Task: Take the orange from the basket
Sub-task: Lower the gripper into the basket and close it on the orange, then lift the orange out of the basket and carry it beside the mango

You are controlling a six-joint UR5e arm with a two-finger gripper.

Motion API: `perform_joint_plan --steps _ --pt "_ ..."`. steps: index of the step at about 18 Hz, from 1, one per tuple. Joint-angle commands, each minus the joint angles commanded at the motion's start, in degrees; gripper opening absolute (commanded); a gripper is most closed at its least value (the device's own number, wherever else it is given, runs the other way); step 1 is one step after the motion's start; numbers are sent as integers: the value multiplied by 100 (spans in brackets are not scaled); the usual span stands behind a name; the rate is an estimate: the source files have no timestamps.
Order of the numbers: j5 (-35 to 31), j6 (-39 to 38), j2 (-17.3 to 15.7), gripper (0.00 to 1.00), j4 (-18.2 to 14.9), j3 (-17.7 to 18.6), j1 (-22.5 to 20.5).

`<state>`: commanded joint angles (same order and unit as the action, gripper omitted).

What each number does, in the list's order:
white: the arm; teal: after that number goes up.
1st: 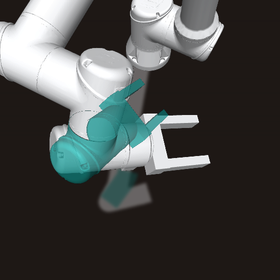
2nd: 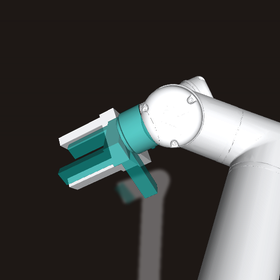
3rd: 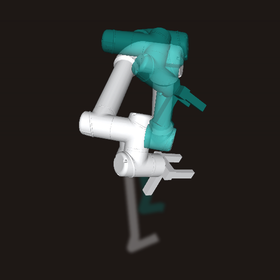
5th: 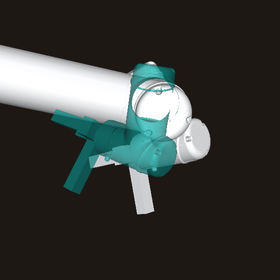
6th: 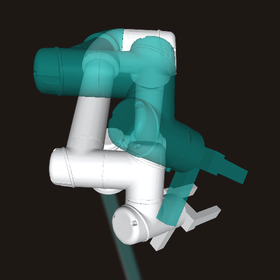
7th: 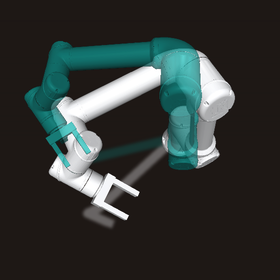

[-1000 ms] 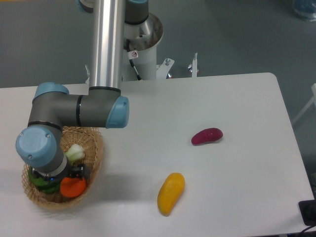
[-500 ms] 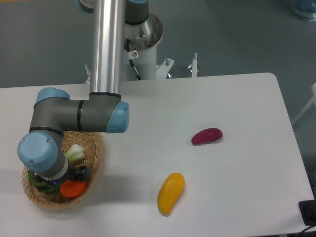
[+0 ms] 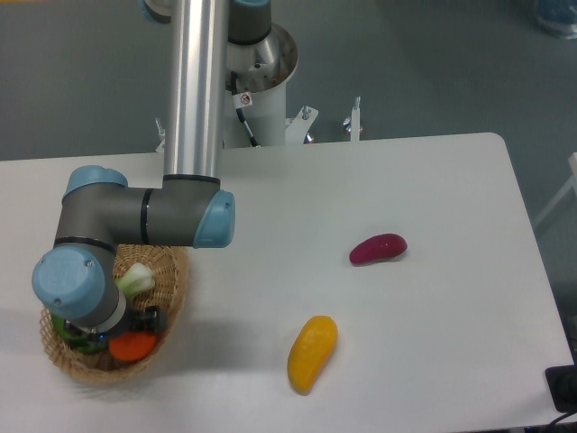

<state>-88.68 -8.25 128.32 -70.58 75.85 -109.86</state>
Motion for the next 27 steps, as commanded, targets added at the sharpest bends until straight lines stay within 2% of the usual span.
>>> perform_joint_plan --steps 5,11,14,16,21,27 --pt "-36 -1 -61 57 -9 0 9" --pt "44 122 -307 57 9 -26 9" --pt "44 280 -360 57 0 -18 -26" --pt "35 586 -535 58 -17 87 -114" --pt "44 1552 -1063 58 0 562 -754" --pt "-18 2423 -1125 58 -17 598 -1493"
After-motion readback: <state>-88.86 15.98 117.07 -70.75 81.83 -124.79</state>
